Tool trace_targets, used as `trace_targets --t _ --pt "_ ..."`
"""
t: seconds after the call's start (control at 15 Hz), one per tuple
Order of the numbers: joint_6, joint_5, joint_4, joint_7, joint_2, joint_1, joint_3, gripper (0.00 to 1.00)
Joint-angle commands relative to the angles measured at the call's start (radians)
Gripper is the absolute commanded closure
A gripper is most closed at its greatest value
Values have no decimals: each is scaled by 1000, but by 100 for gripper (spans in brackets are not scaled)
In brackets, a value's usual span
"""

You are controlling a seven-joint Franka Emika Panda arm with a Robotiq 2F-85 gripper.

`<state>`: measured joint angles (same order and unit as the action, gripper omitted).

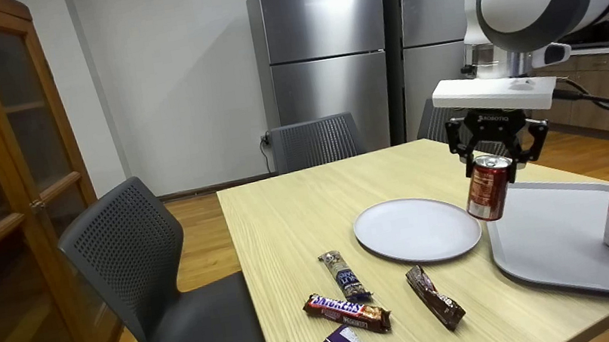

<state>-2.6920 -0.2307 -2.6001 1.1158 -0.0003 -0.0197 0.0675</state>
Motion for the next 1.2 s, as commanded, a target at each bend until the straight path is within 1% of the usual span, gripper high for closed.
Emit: trace_targets --t 0.0,0.33,0.73,1.13 --pt "44 26 54 -39 19 14 -35 61" --pt "74 11 136 -35 95 57 -61 61" --pt "96 24 266 -52 222 111 -59 61" --pt "133 45 396 -92 342 148 -51 61"
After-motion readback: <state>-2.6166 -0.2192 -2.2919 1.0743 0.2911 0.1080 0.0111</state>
